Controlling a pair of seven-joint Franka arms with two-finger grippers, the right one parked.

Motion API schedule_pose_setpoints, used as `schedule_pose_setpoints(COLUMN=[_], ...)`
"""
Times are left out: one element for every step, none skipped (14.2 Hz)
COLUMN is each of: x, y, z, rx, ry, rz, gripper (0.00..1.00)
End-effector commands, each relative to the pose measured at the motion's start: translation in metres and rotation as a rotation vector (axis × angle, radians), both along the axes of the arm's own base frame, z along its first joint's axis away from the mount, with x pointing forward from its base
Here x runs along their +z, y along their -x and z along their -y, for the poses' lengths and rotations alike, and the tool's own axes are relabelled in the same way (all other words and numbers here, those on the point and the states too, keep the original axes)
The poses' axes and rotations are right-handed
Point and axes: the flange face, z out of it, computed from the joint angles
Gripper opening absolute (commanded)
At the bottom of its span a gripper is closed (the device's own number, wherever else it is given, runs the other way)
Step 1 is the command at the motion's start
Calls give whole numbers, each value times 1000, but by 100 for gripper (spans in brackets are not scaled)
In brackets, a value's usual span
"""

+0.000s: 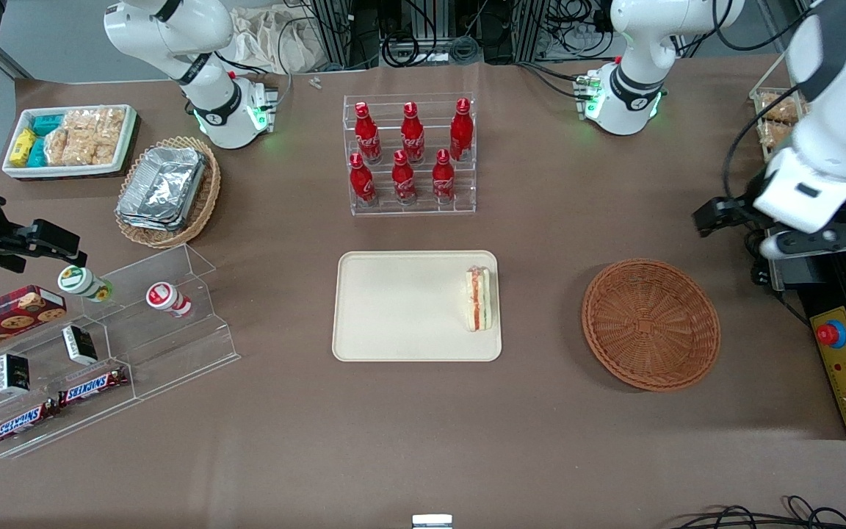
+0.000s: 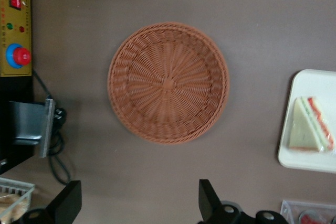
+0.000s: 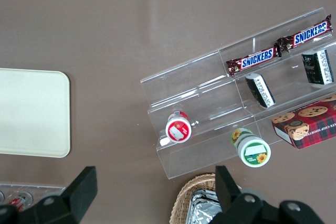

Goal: Place sandwich from basket to tray

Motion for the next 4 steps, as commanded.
schedule_pose_setpoints(x=[14, 20, 17, 15], y=[1, 1, -3, -6], z=[-25, -26, -26, -25], rx=[-110, -150, -155, -157], ry=[38, 38, 43, 44], rz=[-26, -30, -36, -39], gripper=[100, 100, 100, 100])
